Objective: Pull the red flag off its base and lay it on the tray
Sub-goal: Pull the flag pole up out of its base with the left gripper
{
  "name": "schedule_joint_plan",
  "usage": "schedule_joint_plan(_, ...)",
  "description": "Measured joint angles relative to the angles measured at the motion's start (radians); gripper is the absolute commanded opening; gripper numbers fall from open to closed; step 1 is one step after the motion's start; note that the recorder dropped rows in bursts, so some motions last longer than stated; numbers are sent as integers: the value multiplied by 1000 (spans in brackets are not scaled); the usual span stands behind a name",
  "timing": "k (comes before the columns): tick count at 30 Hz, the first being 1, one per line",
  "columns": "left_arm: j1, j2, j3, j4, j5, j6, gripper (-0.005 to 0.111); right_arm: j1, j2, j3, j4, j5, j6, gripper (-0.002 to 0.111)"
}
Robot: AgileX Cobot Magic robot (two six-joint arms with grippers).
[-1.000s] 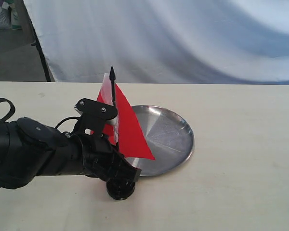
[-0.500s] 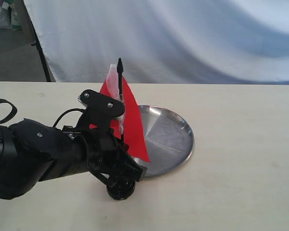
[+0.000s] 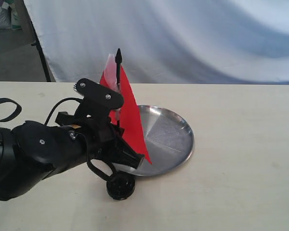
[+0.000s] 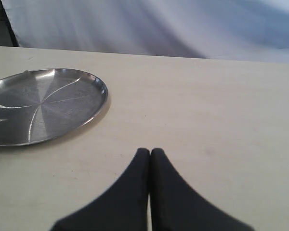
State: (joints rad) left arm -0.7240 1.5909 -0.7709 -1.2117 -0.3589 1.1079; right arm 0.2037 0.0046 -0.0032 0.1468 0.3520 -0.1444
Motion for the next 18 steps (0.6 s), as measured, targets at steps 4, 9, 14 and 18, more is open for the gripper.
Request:
schedule_joint_plan(4,0,14,0,297,-31,-184,0,0,0,0,0,0,0,0)
schedule_joint_plan(9,0,99,-2,529,-80,-167,0,0,0,0,0,0,0,0)
schedule_joint_plan(14,0,215,-49,575,-108,72,0,0,0,0,0,0,0,0)
schedule_joint_plan(18,0,281,-91,565,-169,263,0,0,0,0,0,0,0,0)
